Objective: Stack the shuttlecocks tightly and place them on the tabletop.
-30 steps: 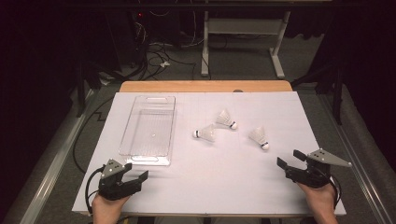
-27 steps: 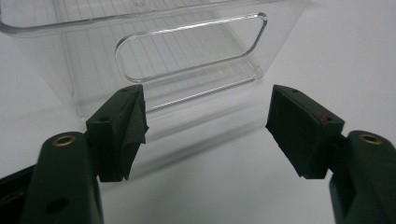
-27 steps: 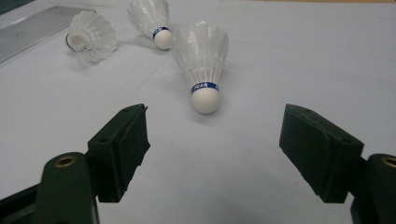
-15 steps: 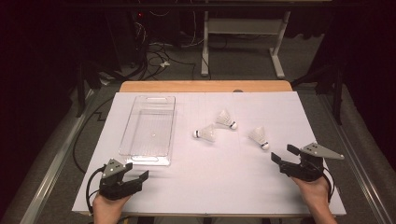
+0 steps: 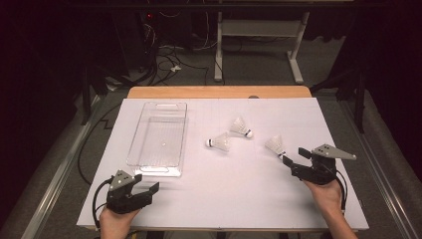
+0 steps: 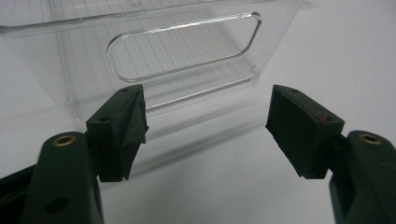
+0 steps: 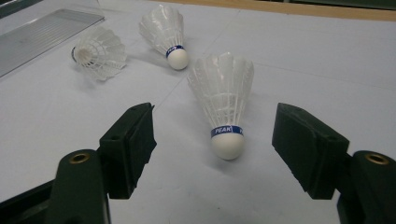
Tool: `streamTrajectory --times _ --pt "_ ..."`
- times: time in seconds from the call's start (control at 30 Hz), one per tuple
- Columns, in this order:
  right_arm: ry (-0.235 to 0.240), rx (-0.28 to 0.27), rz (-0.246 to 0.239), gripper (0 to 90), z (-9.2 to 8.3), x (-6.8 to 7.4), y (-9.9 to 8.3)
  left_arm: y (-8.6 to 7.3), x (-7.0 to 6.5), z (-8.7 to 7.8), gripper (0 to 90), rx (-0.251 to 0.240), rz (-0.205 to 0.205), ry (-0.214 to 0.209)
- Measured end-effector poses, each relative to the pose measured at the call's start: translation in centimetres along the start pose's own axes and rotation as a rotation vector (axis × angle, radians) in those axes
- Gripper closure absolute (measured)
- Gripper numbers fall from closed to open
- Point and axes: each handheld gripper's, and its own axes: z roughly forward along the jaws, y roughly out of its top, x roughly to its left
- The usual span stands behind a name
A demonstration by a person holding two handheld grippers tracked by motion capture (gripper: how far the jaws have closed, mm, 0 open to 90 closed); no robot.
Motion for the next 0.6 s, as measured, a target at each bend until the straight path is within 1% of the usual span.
streamTrajectory --times 0.1,0.2,0.27,0.43,0.53,0.6 --pt "0.001 0.008 0.011 31.4 0.3 0.0 0.3 0.0 0.0 0.0 29.6 0.0 -0.001 -0.003" --pt "-0.002 0.017 0.011 32.6 0.7 0.1 0.5 0.0 0.0 0.0 30.0 0.002 -0.002 -0.004" --pt "0.003 0.032 0.016 32.8 1.1 0.3 0.7 0.0 0.0 0.0 30.1 0.003 -0.001 -0.002" --pt "0.017 0.044 0.031 33.8 1.8 0.9 1.5 0.0 0.1 0.0 30.2 0.001 -0.005 -0.003" --pt "0.022 0.061 0.021 34.3 2.3 1.3 2.2 0.0 0.0 0.0 30.2 0.003 -0.005 -0.005" --pt "0.025 0.063 0.013 34.8 2.6 1.6 2.7 0.0 0.0 0.0 30.2 0.001 -0.003 -0.004"
